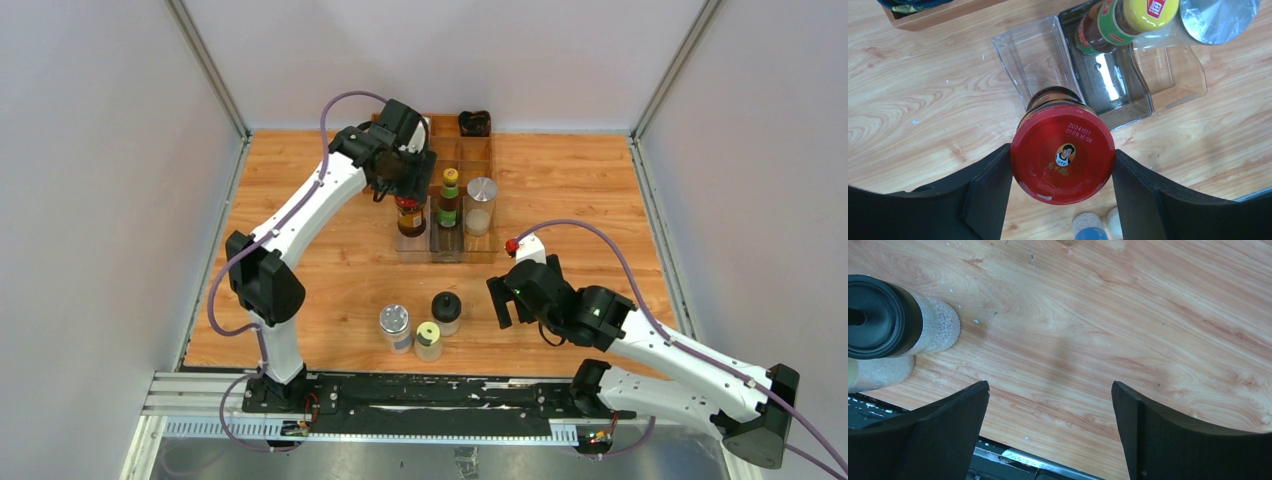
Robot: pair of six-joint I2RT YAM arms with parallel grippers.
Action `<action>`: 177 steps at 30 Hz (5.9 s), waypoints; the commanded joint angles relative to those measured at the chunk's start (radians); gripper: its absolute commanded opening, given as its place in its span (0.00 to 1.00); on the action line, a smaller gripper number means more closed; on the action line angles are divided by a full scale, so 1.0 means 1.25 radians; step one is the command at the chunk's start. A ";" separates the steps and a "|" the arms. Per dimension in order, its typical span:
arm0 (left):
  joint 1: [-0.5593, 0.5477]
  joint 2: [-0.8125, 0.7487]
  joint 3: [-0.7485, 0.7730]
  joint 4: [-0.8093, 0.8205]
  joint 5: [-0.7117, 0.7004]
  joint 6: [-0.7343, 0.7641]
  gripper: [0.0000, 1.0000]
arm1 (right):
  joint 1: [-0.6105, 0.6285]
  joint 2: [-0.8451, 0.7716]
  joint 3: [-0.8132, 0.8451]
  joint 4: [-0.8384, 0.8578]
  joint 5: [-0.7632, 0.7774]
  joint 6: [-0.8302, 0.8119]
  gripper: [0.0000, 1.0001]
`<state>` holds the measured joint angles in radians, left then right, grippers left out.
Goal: Organize the condiment bottles
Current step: Place the bottle in the storage box.
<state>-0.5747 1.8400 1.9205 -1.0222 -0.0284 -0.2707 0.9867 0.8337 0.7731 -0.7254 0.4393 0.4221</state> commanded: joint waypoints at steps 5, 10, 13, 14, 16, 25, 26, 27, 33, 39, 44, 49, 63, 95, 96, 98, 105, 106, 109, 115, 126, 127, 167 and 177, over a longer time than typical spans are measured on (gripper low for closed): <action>0.032 0.032 0.090 0.032 0.044 0.025 0.55 | 0.008 -0.005 -0.005 -0.004 0.018 0.001 0.99; 0.038 0.059 0.116 0.032 0.053 0.030 0.55 | 0.008 -0.001 -0.005 -0.004 0.018 0.001 0.99; 0.040 0.074 0.130 0.032 0.056 0.032 0.55 | 0.008 -0.001 -0.006 -0.004 0.018 0.001 0.98; 0.041 0.079 0.136 0.032 0.056 0.032 0.55 | 0.008 -0.001 -0.006 -0.004 0.018 0.001 0.99; 0.043 0.091 0.147 0.031 0.059 0.035 0.55 | 0.008 0.000 -0.005 -0.004 0.018 0.001 0.98; 0.063 0.125 0.188 0.032 0.057 0.037 0.54 | 0.008 0.002 -0.009 -0.003 0.020 0.003 0.98; 0.066 0.128 0.190 0.031 0.059 0.038 0.54 | 0.008 0.002 -0.009 -0.003 0.019 0.003 0.98; 0.069 0.132 0.193 0.031 0.060 0.039 0.54 | 0.008 0.003 -0.009 -0.003 0.020 0.004 0.98; 0.077 0.151 0.207 0.031 0.061 0.042 0.54 | 0.008 0.011 -0.009 -0.002 0.023 0.003 0.99; 0.079 0.167 0.218 0.033 0.063 0.047 0.53 | 0.008 0.015 -0.010 -0.002 0.023 0.004 0.98; 0.079 0.174 0.225 0.034 0.062 0.048 0.53 | 0.008 0.020 -0.010 -0.001 0.024 0.002 0.98; 0.083 0.183 0.229 0.034 0.062 0.048 0.52 | 0.008 0.022 -0.011 0.000 0.023 0.003 0.99; 0.087 0.202 0.231 0.035 0.064 0.053 0.52 | 0.008 0.026 -0.013 0.002 0.025 0.001 0.99; 0.089 0.252 0.239 0.037 0.062 0.056 0.50 | 0.008 0.030 -0.017 0.009 0.025 -0.003 0.99; 0.089 0.253 0.239 0.037 0.062 0.056 0.50 | 0.008 0.030 -0.017 0.010 0.026 -0.002 0.99; 0.089 0.256 0.238 0.037 0.064 0.056 0.50 | 0.008 0.030 -0.017 0.010 0.025 -0.003 0.99; 0.089 0.263 0.237 0.037 0.067 0.054 0.50 | 0.008 0.031 -0.017 0.010 0.025 -0.004 0.99; 0.089 0.263 0.236 0.037 0.068 0.053 0.50 | 0.008 0.031 -0.018 0.010 0.025 -0.003 0.99; 0.089 0.264 0.234 0.037 0.070 0.053 0.51 | 0.008 0.030 -0.018 0.010 0.025 -0.004 0.99; 0.089 0.267 0.223 0.037 0.077 0.053 0.52 | 0.008 0.030 -0.018 0.011 0.025 -0.003 0.99; 0.089 0.271 0.207 0.037 0.081 0.051 0.54 | 0.008 0.031 -0.019 0.012 0.026 -0.006 0.99; 0.089 0.271 0.205 0.037 0.083 0.051 0.56 | 0.008 0.031 -0.018 0.013 0.026 -0.006 0.99; 0.089 0.217 0.087 0.037 0.095 0.053 0.86 | 0.008 0.029 -0.022 0.017 0.018 -0.008 0.99; 0.088 0.157 0.001 0.037 0.085 0.060 0.86 | 0.008 0.031 -0.024 0.020 0.018 -0.007 0.99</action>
<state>-0.4679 2.0998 1.9556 -0.9676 0.0685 -0.2165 0.9867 0.8753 0.7589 -0.7006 0.4458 0.4206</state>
